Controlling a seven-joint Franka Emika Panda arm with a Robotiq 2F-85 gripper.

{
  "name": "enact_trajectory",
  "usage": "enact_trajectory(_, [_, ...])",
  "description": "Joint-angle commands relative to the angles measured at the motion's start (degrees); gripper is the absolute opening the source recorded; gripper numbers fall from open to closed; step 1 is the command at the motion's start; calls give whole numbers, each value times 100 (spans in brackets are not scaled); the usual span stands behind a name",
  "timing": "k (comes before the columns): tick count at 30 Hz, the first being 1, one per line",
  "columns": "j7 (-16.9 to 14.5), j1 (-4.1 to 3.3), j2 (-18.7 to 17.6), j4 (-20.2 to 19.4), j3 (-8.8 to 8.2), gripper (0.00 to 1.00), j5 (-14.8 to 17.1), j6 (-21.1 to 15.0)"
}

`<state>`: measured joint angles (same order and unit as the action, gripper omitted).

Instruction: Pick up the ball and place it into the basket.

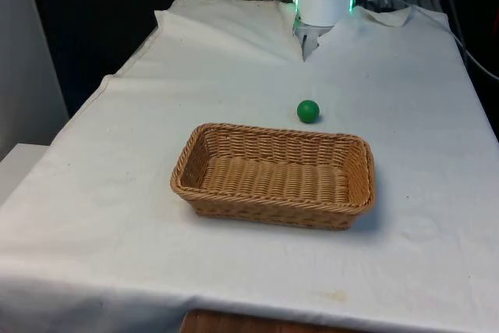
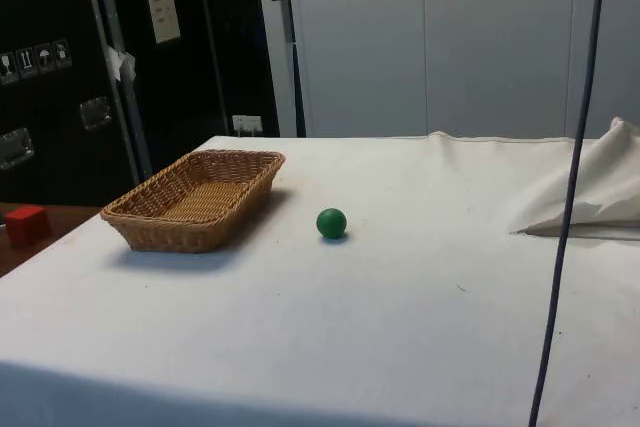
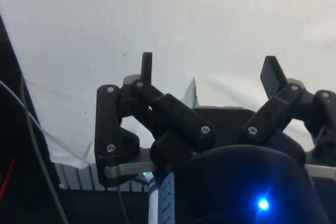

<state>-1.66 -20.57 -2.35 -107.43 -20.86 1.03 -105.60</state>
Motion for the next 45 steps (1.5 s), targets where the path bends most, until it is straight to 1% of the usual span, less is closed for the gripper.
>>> enact_trajectory(1, [34, -17, 138, -189, 6, 100, -52, -126])
enact_trajectory(2, [0, 0, 29, -46, 0, 100, -6, -6])
enact_trajectory(3, [40, -17, 172, -269, 11, 100, -57, -166])
enact_trajectory(6, [46, -17, 281, -521, 23, 100, -74, -327])
enact_trajectory(7, [52, -11, 355, -705, 29, 100, -86, -458])
enact_trajectory(8, [52, -11, 355, -705, 29, 100, -86, -458])
enact_trajectory(9, [57, -11, 430, -900, 34, 100, -103, -596])
enact_trajectory(10, [6, 0, 315, -751, 23, 100, -34, -470])
enact_trajectory(11, [63, -11, 464, -991, 34, 100, -109, -659])
enact_trajectory(14, [63, -6, 567, -1272, 46, 100, -120, -842])
enact_trajectory(15, [63, -6, 636, -1455, 46, 100, -132, -957])
enact_trajectory(16, [69, -6, 665, -1547, 46, 100, -138, -1020])
enact_trajectory(17, [11, 0, 596, -1450, 34, 100, -74, -911])
enact_trajectory(18, [69, -6, 699, -1644, 52, 100, -149, -1077])
enact_trajectory(20, [74, 0, 762, -1805, 52, 100, -160, -1180])
enact_trajectory(21, [74, 0, 825, -2000, 52, 100, -178, -1301])
enact_trajectory(23, [74, 0, 854, -2074, 52, 100, -183, -1341])
enact_trajectory(24, [74, 6, 900, -2240, 52, 100, -195, -1455])
enact_trajectory(25, [23, 0, 877, -2194, 40, 100, -138, -1369])
enact_trajectory(26, [74, 6, 922, -2320, 46, 100, -201, -1513])
enact_trajectory(28, [74, 6, 945, -2458, 46, 100, -212, -1616])
enact_trajectory(29, [69, 11, 940, -2590, 46, 100, -218, -1736])
enact_trajectory(31, [63, 17, 928, -2693, 40, 100, -218, -1851])
enact_trajectory(32, [23, 6, 928, -2618, 40, 100, -160, -1730])
enact_trajectory(33, [57, 23, 922, -2739, 29, 100, -218, -1919])
enact_trajectory(35, [57, 40, 877, -2853, 6, 100, -206, -2114])
enact_trajectory(41, [63, 69, 693, -3002, -46, 100, -172, -2527])
enact_trajectory(42, [34, 57, 722, -2974, -40, 100, -160, -2412])
enact_trajectory(43, [63, 69, 653, -3025, -57, 100, -166, -2590])
enact_trajectory(45, [63, 74, 539, -3083, -80, 100, -120, -2779])
